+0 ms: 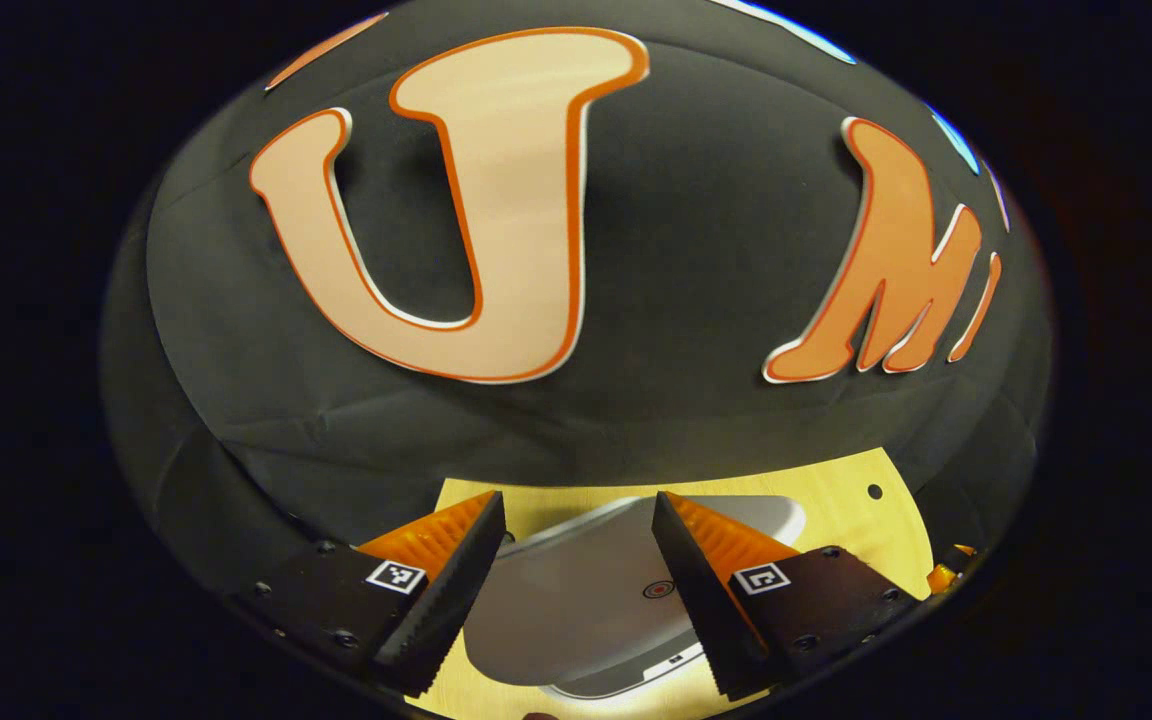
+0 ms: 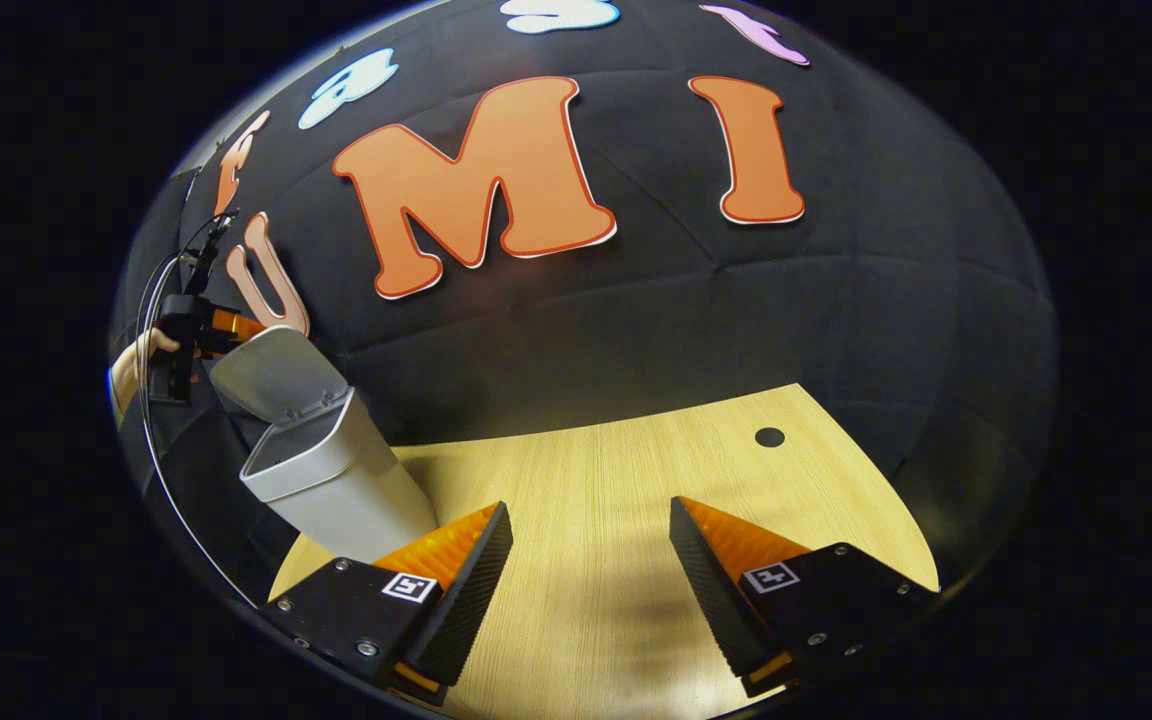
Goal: Press the lid of the desktop garbage bin to open it, pick up the crumpled paper on the desktop and throw it into the bin, then pick up the pop can on the desktop and drop it into the bin, and finally close the garbage bin lid.
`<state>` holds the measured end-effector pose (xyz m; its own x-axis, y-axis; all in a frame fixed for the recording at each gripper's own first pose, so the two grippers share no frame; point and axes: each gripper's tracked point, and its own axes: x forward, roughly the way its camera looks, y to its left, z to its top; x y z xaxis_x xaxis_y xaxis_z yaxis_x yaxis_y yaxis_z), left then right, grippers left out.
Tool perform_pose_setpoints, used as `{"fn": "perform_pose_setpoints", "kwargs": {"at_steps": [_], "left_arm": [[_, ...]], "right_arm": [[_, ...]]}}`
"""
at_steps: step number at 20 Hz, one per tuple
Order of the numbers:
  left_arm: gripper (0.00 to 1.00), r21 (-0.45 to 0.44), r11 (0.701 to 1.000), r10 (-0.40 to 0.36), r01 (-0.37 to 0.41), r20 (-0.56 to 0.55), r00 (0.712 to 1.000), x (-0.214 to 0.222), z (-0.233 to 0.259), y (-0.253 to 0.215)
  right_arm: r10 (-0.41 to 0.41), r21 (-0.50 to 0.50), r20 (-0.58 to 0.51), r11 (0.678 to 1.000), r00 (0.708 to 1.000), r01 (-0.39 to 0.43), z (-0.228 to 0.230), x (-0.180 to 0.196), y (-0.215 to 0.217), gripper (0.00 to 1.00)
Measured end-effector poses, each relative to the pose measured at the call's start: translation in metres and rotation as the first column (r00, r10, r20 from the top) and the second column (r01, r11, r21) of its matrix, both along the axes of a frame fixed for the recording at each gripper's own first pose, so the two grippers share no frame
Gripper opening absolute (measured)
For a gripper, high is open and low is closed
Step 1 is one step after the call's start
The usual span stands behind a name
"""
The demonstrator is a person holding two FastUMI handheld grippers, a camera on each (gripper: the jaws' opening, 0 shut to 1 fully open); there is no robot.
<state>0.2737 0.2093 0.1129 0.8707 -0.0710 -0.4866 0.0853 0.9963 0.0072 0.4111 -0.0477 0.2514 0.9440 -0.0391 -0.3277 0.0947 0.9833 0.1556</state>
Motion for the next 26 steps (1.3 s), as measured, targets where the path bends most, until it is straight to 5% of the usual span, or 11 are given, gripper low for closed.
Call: {"fn": "perform_pose_setpoints", "kwargs": {"at_steps": [12, 26], "left_arm": [[0.96, -0.085, 0.996, -0.043, 0.036, -0.080, 0.996, -0.057, -0.093, -0.047], [0.98, 0.098, 0.980, -0.163, 0.172, -0.095, 0.982, -0.074, -0.128, -0.062]], "right_arm": [[0.040, 0.004, 0.005, 0.999, 0.999, -0.040, 0.000, -0.010, 0.010, 0.95], [0.070, 0.040, 0.007, 0.997, 0.998, -0.070, -0.003, -0.007, 0.014, 0.95]]}}
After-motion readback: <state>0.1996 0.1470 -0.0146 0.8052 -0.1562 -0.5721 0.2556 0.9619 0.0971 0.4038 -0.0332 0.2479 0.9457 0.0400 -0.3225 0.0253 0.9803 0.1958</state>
